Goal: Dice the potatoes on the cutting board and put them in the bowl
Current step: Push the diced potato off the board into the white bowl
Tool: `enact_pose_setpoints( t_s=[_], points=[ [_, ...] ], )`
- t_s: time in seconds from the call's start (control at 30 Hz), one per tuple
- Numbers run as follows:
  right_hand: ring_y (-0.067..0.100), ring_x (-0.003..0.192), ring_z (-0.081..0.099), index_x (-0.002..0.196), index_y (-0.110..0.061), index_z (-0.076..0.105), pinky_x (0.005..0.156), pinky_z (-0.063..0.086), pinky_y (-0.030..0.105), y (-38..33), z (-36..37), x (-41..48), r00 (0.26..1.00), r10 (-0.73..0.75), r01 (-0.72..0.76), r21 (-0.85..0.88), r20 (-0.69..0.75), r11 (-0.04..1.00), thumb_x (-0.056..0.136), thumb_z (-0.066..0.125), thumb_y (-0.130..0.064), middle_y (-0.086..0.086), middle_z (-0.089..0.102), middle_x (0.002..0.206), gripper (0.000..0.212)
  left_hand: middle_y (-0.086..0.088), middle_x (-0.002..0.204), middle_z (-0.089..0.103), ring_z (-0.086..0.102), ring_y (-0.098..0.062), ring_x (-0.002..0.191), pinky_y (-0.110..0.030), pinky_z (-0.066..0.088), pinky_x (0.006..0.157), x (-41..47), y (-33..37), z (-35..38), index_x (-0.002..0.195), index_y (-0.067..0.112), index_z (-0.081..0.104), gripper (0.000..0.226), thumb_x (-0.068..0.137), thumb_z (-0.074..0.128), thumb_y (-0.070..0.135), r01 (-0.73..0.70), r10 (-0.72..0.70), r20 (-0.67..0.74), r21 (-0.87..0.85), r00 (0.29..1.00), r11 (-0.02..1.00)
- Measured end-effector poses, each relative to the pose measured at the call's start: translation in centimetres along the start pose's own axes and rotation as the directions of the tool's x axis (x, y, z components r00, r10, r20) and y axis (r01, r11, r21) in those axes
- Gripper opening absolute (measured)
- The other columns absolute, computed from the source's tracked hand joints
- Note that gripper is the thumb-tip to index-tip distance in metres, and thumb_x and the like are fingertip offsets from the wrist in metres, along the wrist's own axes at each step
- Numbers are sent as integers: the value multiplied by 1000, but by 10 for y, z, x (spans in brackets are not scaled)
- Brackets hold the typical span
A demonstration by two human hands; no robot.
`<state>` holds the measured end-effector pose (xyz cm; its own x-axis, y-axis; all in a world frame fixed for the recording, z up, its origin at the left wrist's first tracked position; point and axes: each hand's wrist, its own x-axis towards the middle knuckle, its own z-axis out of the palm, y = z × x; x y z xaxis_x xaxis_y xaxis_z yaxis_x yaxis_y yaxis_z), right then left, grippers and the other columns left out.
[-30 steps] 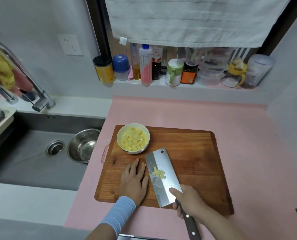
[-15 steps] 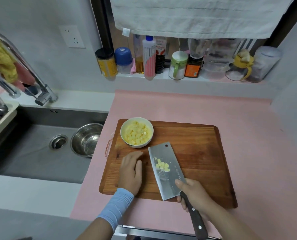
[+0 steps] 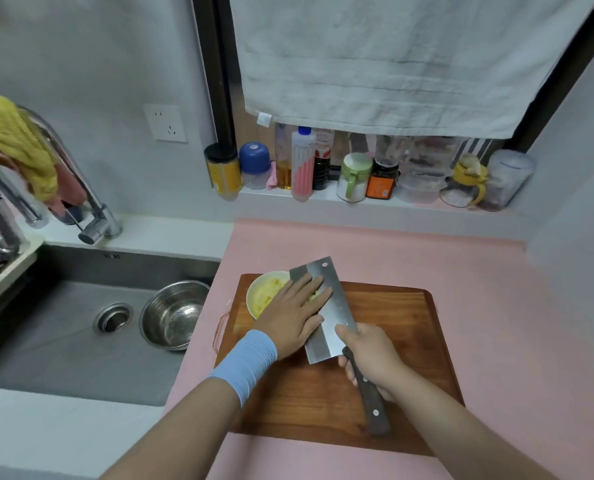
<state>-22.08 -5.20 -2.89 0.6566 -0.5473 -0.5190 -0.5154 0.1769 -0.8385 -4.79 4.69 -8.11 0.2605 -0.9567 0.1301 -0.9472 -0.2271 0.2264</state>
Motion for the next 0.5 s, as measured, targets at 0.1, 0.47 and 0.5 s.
enact_pose_setpoints(
  t_s=[0.1, 0.47, 0.5],
  points=[
    [18, 39, 47, 106, -8, 62, 41, 36, 23, -8, 7, 9, 1000, 11, -11, 0, -7, 1000, 106, 51, -30, 8, 60, 58, 25, -3, 164, 19, 20, -22, 150, -34, 14, 124, 0, -27, -2, 156, 19, 25, 67, 98, 8, 48, 110, -108, 24, -49, 994, 993],
    [17, 41, 48, 107, -12, 62, 42, 37, 24, -21, 2, 28, 999, 31, -32, -48, -18, 998, 106, 51, -31, 8, 62, 61, 22, 4, 165, 16, 13, -12, 151, -23, 3, 121, -8, -40, -9, 157, 16, 25, 55, 104, 34, 30, 80, -86, -48, -120, 995, 990],
    [17, 41, 48, 107, -12, 63, 41, 37, 24, -21, 1, 28, 1000, 24, -25, -56, -12, 998, 106, 51, -31, 8, 62, 61, 23, 6, 165, 13, 12, -12, 151, -21, 1, 121, -6, -41, -6, 157, 17, 23, 55, 105, 34, 30, 85, -87, -13, -108, 996, 991]
  ],
)
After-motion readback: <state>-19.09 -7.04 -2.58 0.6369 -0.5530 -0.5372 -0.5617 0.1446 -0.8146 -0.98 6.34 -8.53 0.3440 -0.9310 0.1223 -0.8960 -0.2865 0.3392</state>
